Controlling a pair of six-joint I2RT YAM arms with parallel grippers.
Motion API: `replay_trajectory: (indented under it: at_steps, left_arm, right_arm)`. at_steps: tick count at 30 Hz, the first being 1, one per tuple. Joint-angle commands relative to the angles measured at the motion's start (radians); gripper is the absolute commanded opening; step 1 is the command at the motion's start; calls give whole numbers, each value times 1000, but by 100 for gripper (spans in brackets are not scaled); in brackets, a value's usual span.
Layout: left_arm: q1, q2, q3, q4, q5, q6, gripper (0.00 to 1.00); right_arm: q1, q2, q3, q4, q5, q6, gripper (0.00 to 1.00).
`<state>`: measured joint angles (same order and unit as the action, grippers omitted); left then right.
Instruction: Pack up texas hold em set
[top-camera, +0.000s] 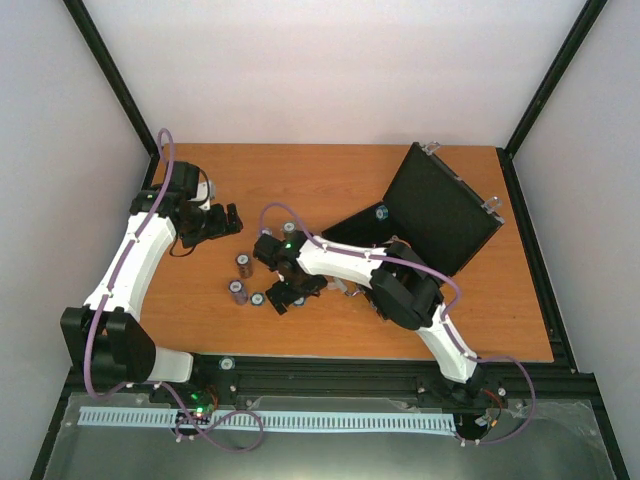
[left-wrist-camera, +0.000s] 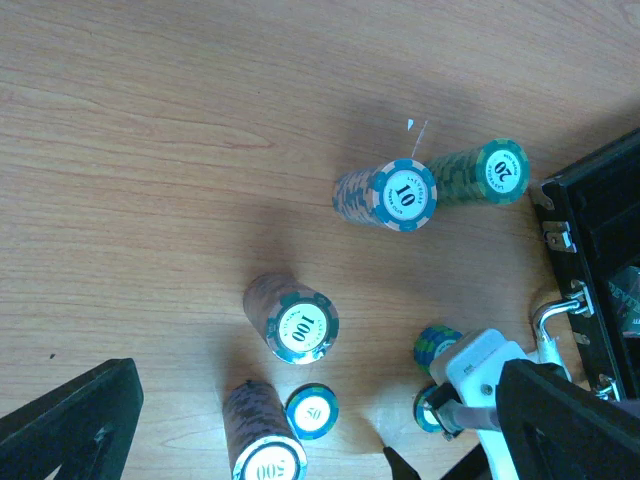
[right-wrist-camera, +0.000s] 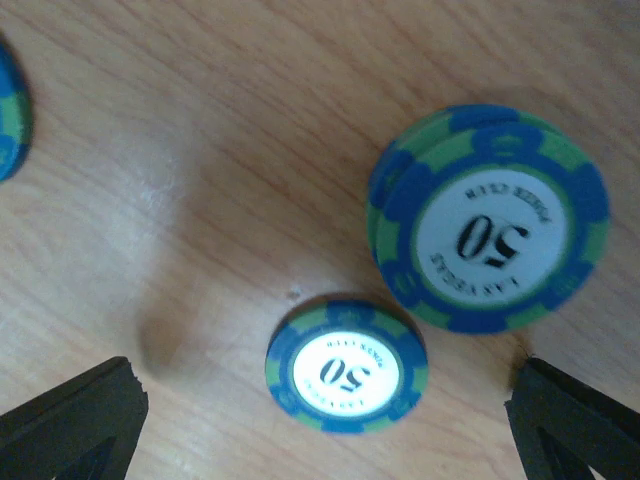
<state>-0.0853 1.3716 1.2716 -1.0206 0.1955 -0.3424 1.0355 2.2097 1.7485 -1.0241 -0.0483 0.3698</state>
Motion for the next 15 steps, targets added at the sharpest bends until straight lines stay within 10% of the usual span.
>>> replay_trajectory:
  at_steps: [1,5,10,15]
  left_arm:
    - [-1,-9,15,2,8,16,100]
    - [-1,-12,17,-1,3,17,100]
    - [-1,-10,14,-5,-1,22,100]
    - [-1,-11,8,-3,-2,20,100]
  right_arm:
    - [-1,56,-5,35,-20,-1,100]
    - [-1,65,-37,59,-8,3,95]
    - [-3,76,-54,68,-15,2,41]
    - [-3,54,-78,73,-16,6,31]
